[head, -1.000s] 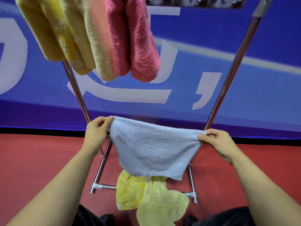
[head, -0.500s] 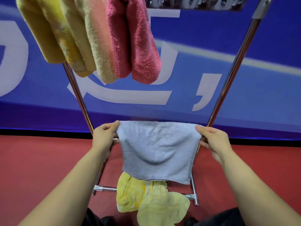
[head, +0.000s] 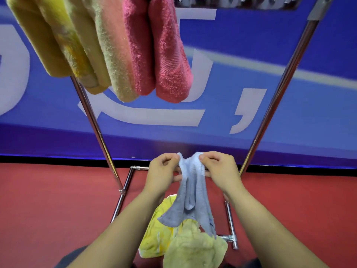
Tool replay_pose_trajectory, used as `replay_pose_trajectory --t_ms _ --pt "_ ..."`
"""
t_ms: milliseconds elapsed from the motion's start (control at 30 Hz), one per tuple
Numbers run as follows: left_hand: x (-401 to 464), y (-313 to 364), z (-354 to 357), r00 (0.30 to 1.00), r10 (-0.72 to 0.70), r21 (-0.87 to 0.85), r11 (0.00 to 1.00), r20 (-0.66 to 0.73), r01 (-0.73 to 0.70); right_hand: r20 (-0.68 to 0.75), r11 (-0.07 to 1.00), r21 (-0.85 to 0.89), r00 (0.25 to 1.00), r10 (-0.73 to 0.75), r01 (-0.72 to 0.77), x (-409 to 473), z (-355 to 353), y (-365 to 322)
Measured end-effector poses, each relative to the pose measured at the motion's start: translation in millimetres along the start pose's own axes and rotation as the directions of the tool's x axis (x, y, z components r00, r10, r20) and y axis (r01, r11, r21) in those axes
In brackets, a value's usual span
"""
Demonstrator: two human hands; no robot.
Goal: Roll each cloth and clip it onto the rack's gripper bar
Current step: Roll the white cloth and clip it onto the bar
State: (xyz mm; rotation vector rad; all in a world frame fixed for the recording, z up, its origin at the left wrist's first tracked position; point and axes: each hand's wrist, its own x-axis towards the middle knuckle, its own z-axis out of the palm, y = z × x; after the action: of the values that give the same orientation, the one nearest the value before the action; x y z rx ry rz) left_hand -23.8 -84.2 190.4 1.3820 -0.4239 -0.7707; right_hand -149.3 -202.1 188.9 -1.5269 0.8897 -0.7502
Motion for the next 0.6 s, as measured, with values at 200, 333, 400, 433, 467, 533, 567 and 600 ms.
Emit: replay_pose_trajectory --t_ms 200,333,400,433,467,533,567,600 --pt "0.2 -3.8 7.8 1.000 0.004 -0.009 1.000 0.015 -0.004 0.061 0.996 -0.064 0.996 -0.060 0.064 -1.1 17.5 1.8" --pt "1.2 -4.6 6.1 1.000 0.021 0.000 1.000 0.002 -0.021 0.076 0.994 -0.073 0.994 -0.077 0.082 -2.9 23.4 -1.9" --pt "0.6 -3.7 5.3 0.999 0.032 0.001 0.999 0.007 -0.032 0.080 0.995 -0.065 0.994 -0.072 0.077 -3.9 24.9 -4.0" --pt "-0.3 -2.1 5.1 0.999 0.036 -0.001 0.999 0.012 -0.036 0.080 0.995 -0.061 0.994 -0.070 0.075 -4.6 25.5 -5.0" --pt "-1.1 0.3 5.4 0.999 0.036 -0.007 0.999 0.019 -0.036 0.078 0.996 -0.057 0.995 -0.068 0.073 -5.5 25.9 -6.5" --pt "-3.0 5.8 6.2 0.999 0.010 -0.048 0.999 0.038 -0.008 0.080 0.996 -0.043 0.994 -0.069 0.072 -7.5 26.1 -10.0" --pt "-3.5 8.4 6.5 0.999 -0.016 -0.077 0.997 0.052 0.020 0.082 0.997 -0.030 0.994 -0.073 0.076 -8.8 25.7 -11.9" --pt "-3.7 10.3 6.3 0.997 -0.041 -0.099 0.994 0.070 0.048 0.083 0.996 -0.018 0.993 -0.082 0.084 -10.0 25.0 -13.7"
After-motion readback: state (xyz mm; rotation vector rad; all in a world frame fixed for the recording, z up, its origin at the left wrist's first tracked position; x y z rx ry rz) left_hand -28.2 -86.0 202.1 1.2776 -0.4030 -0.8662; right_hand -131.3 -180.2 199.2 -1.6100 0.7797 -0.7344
